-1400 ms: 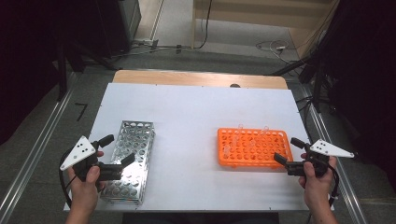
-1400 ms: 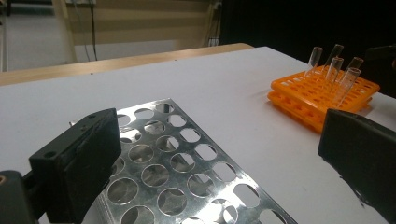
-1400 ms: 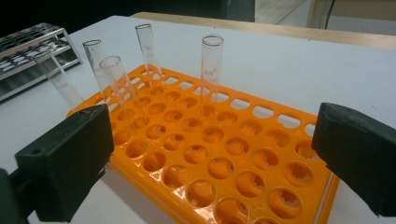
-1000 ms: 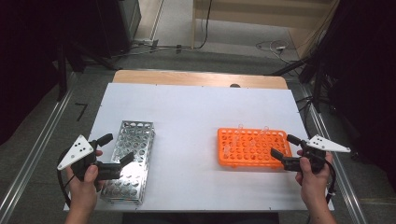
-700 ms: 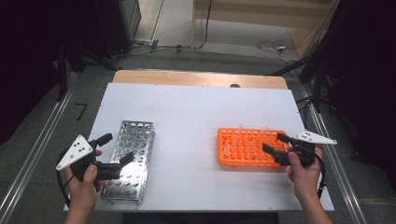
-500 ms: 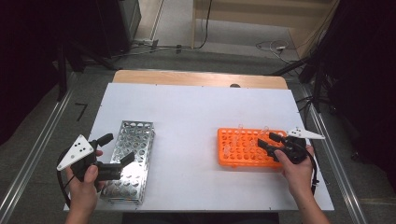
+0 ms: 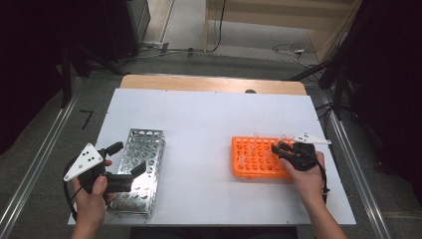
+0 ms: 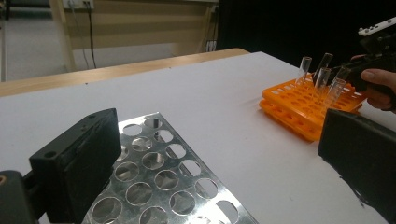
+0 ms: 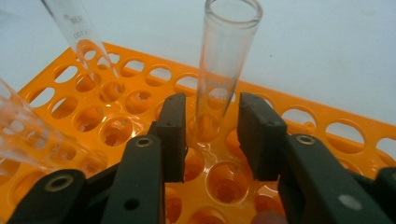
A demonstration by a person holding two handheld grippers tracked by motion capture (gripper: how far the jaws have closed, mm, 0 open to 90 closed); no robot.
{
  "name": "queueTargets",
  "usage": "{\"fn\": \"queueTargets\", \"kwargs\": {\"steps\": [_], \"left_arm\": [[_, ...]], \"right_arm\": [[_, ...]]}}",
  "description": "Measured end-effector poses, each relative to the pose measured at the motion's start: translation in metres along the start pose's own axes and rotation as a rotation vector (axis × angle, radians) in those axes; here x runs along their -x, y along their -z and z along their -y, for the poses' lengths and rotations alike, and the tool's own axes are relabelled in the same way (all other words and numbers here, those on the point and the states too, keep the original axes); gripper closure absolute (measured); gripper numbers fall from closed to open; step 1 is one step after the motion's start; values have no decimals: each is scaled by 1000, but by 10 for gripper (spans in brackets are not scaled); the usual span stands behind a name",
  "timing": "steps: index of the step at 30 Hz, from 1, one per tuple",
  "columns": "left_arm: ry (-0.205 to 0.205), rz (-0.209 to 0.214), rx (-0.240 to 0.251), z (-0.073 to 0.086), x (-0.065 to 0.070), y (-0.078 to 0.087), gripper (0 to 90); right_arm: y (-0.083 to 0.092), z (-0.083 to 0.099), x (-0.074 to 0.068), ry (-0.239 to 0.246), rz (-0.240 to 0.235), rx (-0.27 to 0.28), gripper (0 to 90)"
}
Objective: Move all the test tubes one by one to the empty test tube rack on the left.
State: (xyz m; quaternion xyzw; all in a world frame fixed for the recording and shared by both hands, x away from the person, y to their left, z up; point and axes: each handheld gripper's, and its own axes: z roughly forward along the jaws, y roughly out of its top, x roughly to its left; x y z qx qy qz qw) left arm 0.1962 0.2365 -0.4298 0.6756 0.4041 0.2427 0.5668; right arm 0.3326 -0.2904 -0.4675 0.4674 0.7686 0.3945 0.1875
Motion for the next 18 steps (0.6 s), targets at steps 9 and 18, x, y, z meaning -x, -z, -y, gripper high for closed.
{"fn": "queueTargets", "kwargs": {"steps": [9, 18], "left_arm": [[-3, 5, -9, -3, 3, -3, 0], [-3, 12, -14, -4, 7, -4, 0]], "right_arm": [[-4, -1, -5, 12, 6, 26, 724], [-6, -2, -10, 20, 30, 29, 736]]}}
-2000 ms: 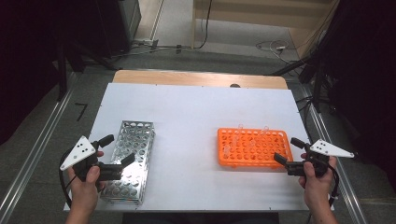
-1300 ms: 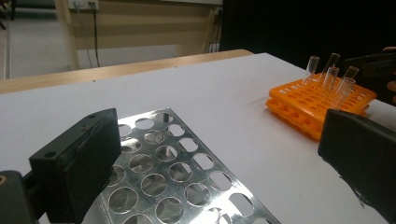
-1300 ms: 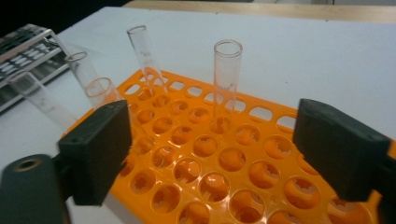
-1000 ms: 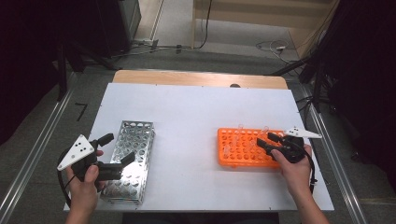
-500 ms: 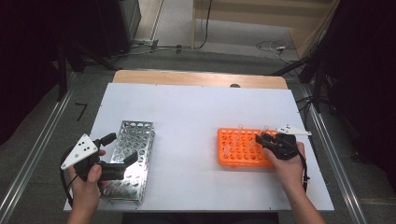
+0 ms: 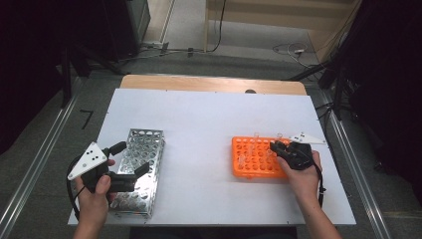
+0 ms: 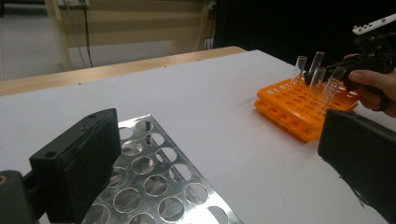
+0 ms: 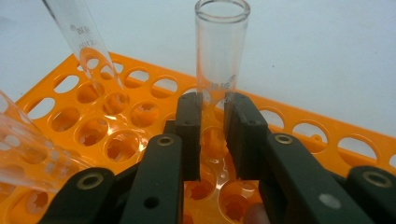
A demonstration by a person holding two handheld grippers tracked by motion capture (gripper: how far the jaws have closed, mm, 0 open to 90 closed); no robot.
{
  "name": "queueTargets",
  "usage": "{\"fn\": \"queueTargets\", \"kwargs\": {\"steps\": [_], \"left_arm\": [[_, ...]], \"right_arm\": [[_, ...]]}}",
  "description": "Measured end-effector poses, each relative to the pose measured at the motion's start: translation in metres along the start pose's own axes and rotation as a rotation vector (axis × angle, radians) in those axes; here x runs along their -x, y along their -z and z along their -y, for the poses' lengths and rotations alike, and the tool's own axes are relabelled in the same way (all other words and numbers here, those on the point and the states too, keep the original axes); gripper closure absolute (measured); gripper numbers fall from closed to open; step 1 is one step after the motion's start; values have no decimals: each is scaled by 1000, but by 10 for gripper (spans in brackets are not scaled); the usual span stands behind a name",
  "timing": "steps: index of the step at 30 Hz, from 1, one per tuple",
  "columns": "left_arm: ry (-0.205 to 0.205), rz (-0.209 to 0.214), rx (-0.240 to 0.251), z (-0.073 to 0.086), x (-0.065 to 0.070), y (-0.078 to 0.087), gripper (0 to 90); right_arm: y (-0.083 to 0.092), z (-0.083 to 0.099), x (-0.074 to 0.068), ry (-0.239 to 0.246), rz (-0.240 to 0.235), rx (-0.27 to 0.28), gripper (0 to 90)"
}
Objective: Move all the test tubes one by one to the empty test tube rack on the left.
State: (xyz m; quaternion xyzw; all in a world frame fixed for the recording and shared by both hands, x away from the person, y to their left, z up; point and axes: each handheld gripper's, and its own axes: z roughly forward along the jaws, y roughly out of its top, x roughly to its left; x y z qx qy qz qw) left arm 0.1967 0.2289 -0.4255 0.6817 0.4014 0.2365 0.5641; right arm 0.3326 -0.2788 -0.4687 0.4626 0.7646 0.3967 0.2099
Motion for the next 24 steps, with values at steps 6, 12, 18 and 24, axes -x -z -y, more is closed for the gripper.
{"fn": "queueTargets", "kwargs": {"steps": [6, 12, 18, 24], "left_arm": [[-4, 1, -3, 0, 1, 0, 0], [-4, 5, -1, 0, 2, 1, 0], [2, 14, 9, -1, 3, 2, 0], [6, 41, 24, -4, 6, 3, 0]], "right_arm": [[0, 0, -2, 12, 14, 2, 742], [3, -1, -2, 14, 20, 15, 743], [13, -5, 1, 25, 4, 63, 743], [27, -9, 5, 27, -14, 111, 743]]}}
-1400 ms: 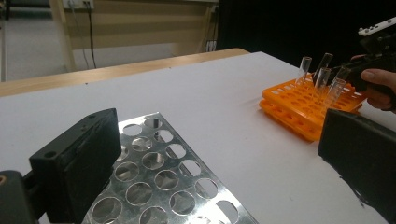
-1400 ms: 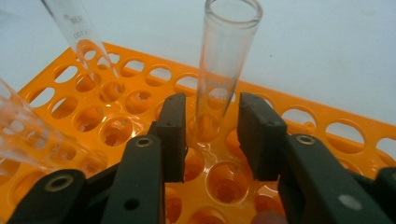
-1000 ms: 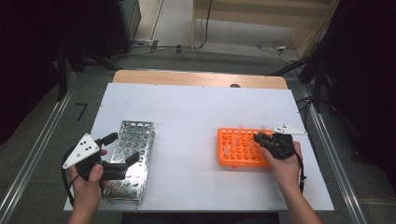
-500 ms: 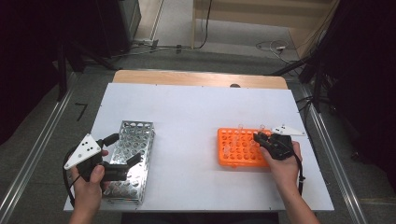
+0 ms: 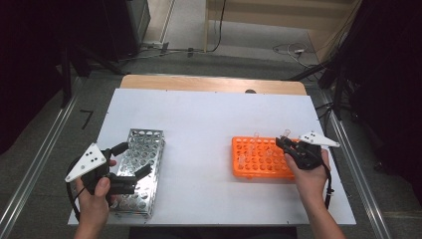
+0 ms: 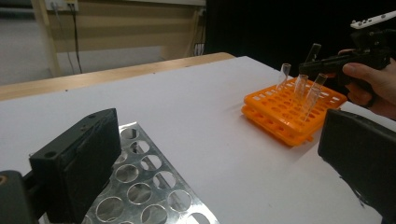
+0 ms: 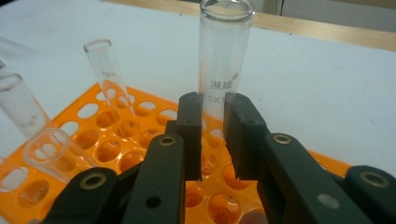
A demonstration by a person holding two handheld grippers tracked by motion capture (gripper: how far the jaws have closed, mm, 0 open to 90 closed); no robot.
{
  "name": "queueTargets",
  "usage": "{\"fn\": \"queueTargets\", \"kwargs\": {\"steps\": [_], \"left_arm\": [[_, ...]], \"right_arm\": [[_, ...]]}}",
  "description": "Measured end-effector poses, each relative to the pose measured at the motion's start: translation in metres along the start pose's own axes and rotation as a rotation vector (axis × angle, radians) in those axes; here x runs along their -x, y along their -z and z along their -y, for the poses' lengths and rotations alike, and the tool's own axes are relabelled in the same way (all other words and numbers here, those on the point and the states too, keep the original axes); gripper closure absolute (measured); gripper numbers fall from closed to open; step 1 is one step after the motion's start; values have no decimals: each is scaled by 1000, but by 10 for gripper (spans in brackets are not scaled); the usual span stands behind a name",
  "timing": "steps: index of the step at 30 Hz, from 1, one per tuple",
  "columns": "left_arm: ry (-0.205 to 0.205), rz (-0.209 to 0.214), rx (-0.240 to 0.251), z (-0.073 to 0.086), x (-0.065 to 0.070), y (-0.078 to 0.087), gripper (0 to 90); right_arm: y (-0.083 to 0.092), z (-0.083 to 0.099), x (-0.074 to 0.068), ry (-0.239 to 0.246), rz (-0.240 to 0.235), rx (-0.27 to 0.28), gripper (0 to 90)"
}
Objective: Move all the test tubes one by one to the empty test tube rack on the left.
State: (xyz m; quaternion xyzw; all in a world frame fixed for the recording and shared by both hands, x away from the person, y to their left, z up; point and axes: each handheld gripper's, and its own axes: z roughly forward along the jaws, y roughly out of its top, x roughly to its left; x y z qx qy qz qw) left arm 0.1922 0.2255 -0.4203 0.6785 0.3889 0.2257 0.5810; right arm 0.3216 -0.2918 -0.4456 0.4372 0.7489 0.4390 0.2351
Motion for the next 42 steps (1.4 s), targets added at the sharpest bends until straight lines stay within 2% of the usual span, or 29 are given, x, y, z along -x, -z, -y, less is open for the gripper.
{"fn": "queueTargets", "kwargs": {"steps": [3, 7, 12, 13, 25, 32, 34, 36, 39, 42], "left_arm": [[-5, -6, 4, -2, 3, -1, 0], [-22, 26, -11, -6, 10, -5, 0], [-24, 36, -22, -10, 16, -9, 0], [-26, 44, -21, -12, 18, -10, 0], [-28, 77, -39, -25, 32, -33, 0], [-17, 104, -45, -34, 39, -51, 0], [-12, 108, -47, -36, 40, -55, 0], [-14, 114, -50, -38, 42, -59, 0], [-16, 121, -55, -41, 46, -66, 2], [-11, 119, -60, -42, 49, -73, 24]], "right_arm": [[4, -2, 2, -4, -6, 13, 743], [15, -7, 3, -1, -5, 43, 743], [22, -13, 1, -4, -35, 59, 742], [26, -16, -2, -1, -50, 66, 742], [34, -26, -14, 21, -88, 96, 741], [41, -34, -26, 34, -136, 118, 741], [42, -37, -33, 45, -167, 125, 741], [42, -37, -35, 43, -175, 125, 741], [42, -39, -46, 56, -221, 128, 741], [41, -39, -51, 58, -240, 126, 741]]}}
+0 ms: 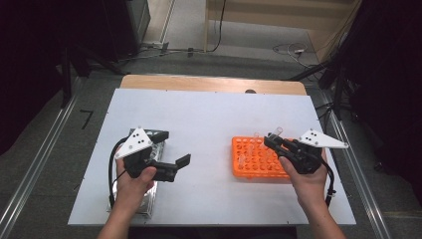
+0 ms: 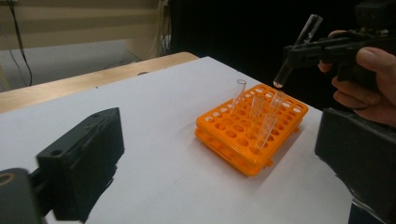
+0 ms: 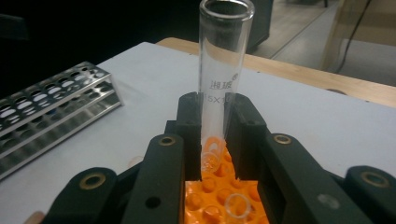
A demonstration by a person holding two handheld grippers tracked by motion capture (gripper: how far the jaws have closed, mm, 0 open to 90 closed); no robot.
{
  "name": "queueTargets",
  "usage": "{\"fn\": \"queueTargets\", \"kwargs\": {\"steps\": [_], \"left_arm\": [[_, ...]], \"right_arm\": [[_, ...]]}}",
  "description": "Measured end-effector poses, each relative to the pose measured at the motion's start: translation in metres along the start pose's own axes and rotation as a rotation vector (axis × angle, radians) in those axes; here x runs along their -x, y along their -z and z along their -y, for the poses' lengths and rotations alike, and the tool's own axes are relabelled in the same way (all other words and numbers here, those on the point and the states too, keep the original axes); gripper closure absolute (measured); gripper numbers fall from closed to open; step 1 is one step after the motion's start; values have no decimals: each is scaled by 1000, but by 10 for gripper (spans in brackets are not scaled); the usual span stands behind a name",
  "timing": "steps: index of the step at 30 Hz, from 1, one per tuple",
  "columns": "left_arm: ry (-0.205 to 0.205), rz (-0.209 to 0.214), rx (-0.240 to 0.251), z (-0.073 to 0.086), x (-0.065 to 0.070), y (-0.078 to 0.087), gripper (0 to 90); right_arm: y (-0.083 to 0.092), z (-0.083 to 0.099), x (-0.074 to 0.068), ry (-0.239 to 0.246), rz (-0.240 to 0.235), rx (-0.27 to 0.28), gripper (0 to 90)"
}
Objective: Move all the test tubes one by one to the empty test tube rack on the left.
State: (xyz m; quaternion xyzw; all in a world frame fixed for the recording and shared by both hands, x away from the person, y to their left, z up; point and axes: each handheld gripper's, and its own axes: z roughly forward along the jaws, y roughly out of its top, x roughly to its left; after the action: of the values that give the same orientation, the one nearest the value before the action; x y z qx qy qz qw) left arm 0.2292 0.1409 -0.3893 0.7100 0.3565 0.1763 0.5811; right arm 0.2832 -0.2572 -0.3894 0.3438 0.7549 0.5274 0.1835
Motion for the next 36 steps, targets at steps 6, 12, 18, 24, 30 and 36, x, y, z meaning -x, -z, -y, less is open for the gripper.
{"fn": "queueTargets", "kwargs": {"steps": [6, 12, 18, 24, 30, 36], "left_arm": [[-1, -3, -46, 5, 7, -14, 75], [0, -17, -98, 11, 19, -27, 217], [-3, 54, -114, 11, 30, -32, 348], [-12, 124, -118, 11, 39, -35, 434], [-31, 182, -129, 11, 46, -38, 509], [-32, 204, -155, 12, 55, -47, 535]], "right_arm": [[-9, 2, -22, 28, -98, -11, 741], [-17, 8, -38, 51, -154, -34, 741], [-28, 14, -63, 101, -225, -69, 741], [-37, 21, -76, 130, -247, -106, 741], [-49, 29, -88, 163, -245, -162, 741], [-56, 31, -97, 186, -247, -186, 741]]}}
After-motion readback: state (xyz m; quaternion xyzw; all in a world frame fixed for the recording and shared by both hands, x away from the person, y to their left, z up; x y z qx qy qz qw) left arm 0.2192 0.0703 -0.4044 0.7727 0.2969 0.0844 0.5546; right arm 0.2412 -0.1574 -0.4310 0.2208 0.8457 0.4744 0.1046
